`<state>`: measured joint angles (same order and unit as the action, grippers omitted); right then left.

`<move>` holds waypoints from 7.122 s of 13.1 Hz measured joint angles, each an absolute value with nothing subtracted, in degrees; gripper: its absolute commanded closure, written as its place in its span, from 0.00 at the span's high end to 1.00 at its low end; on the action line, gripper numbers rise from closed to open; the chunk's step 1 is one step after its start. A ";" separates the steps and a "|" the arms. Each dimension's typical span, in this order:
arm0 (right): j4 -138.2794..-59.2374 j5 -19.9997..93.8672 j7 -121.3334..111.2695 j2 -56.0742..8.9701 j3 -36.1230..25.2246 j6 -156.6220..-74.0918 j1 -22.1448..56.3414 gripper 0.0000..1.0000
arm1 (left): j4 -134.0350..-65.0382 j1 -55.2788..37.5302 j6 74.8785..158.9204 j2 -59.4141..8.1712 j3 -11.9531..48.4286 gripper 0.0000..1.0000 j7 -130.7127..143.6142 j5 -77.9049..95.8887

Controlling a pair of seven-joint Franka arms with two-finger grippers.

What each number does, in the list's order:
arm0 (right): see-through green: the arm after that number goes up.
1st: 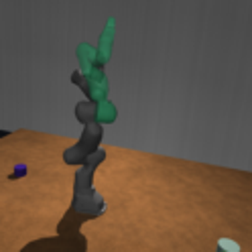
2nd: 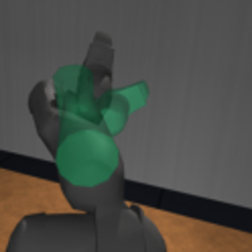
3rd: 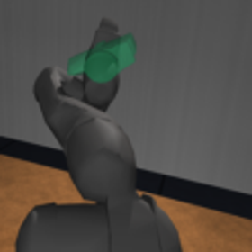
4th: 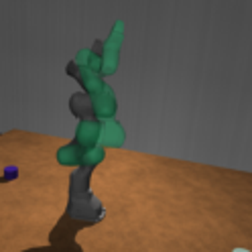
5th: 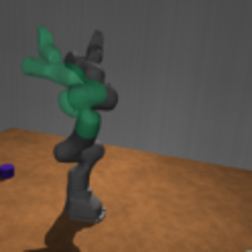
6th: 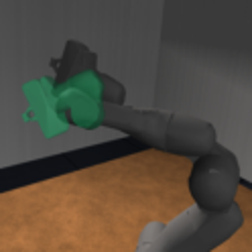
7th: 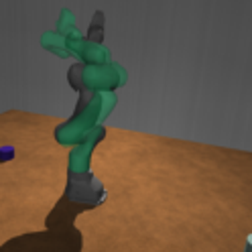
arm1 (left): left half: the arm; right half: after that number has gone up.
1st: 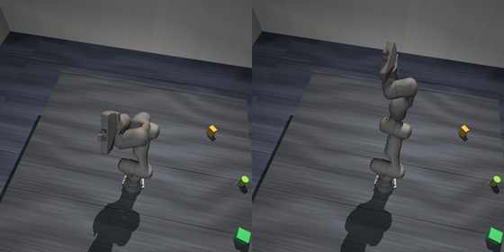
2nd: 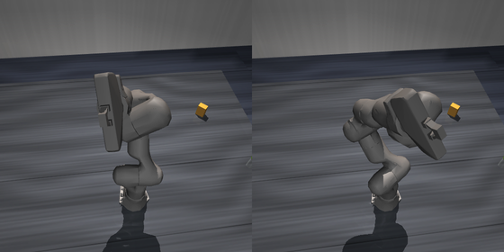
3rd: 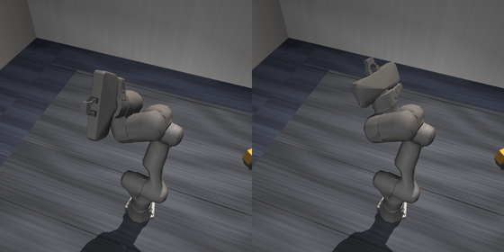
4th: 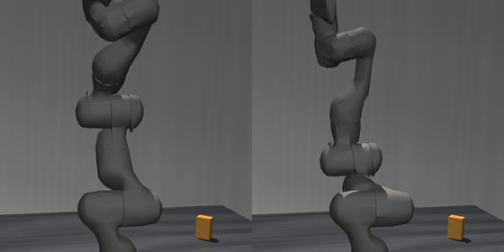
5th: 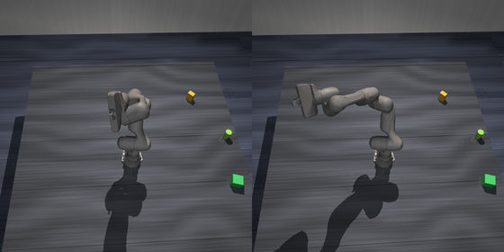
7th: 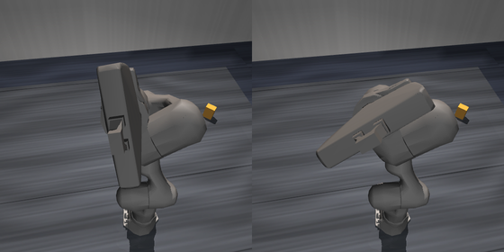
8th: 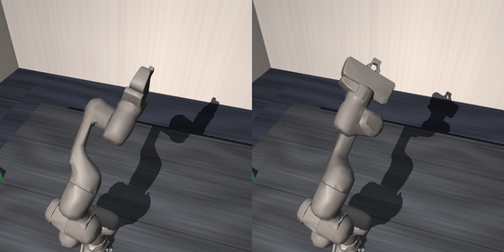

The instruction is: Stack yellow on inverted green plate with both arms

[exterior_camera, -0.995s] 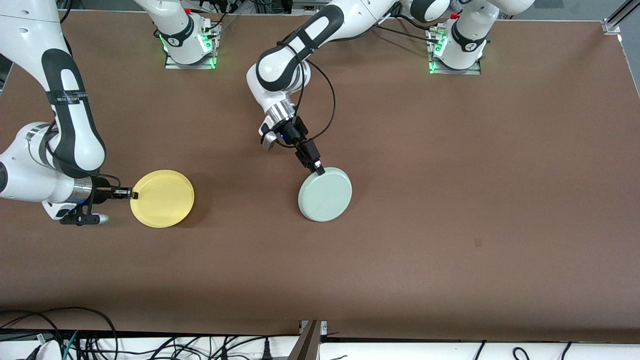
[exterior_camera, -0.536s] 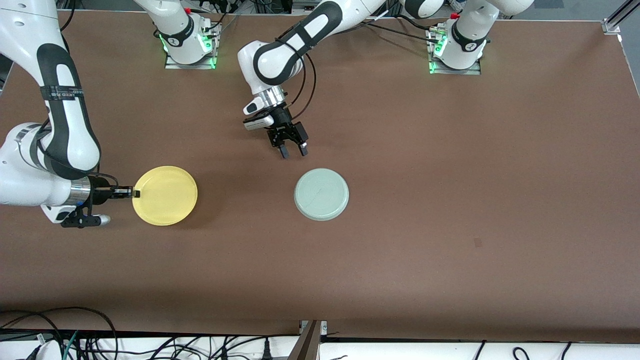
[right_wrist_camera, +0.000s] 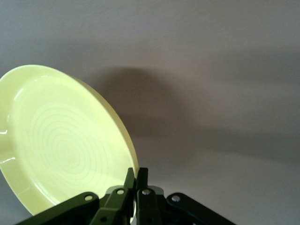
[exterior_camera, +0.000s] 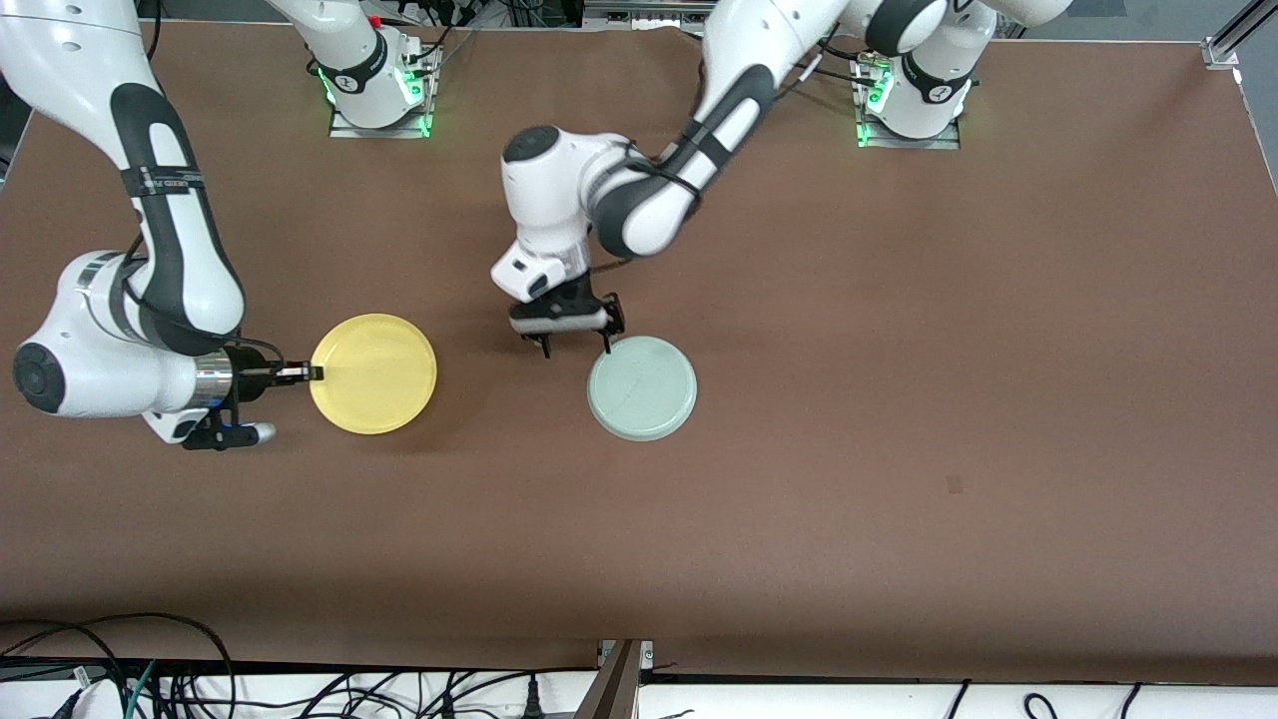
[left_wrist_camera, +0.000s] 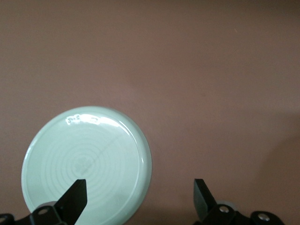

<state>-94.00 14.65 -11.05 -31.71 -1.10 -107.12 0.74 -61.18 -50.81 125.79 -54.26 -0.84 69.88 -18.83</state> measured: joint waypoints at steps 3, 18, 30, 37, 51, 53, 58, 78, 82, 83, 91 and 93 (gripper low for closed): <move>-94.03 16.07 -9.85 -31.92 -0.81 -107.09 4.88 0.00 | -61.11 -47.26 125.87 -51.35 -0.76 1.00 69.73 -6.73; -95.21 28.27 -0.25 -35.77 -0.63 -120.15 22.92 0.00 | -60.87 -24.44 86.17 -27.42 -0.65 1.00 38.69 10.16; -95.30 28.33 11.87 -40.53 -0.58 -135.19 32.67 0.00 | -71.82 -11.24 70.45 -10.92 -1.37 1.00 2.92 1.26; -95.30 28.34 13.89 -40.91 -0.58 -137.87 34.00 0.00 | -93.14 -5.45 87.50 -1.58 -1.51 1.00 -4.85 -1.55; -95.30 28.36 14.00 -41.07 -0.58 -139.51 34.28 0.00 | -93.22 -1.60 92.90 -2.61 -1.46 1.00 -4.57 -1.20; -95.30 28.37 14.01 -41.07 -0.58 -139.56 34.30 0.00 | -92.54 -1.60 92.90 -3.20 -1.43 1.00 -4.57 -1.20; -94.90 28.37 14.08 -41.32 -0.61 -140.40 34.57 1.00 | -91.63 -1.54 92.90 -3.45 -1.43 1.00 -4.57 -1.20; -75.09 16.61 -8.26 -24.94 -28.24 -83.91 26.68 1.00 | -89.40 5.62 92.85 -3.80 -1.15 1.00 -4.75 2.97; -77.41 6.27 -8.73 -13.94 -13.01 -81.71 9.59 1.00 | -89.40 5.61 92.83 -4.14 -1.15 1.00 -4.76 2.76; -78.86 5.65 -9.05 -11.36 -12.57 -81.71 8.10 1.00 | -89.40 5.60 92.84 -4.24 -1.15 1.00 -4.76 2.75; -82.20 -1.35 -8.80 -4.64 -7.95 -78.51 7.06 1.00 | -89.40 5.46 92.84 -4.48 -1.10 1.00 -4.76 2.75; -82.36 -1.34 -6.99 -4.68 -7.95 -77.60 6.90 1.00 | -89.40 5.45 92.84 -4.48 -1.09 1.00 -4.76 2.75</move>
<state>-82.36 -1.34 -6.99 -4.68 -7.95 -77.60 6.90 -89.40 5.45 92.84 -4.48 -1.09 -4.76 2.75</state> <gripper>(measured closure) 0.000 0.000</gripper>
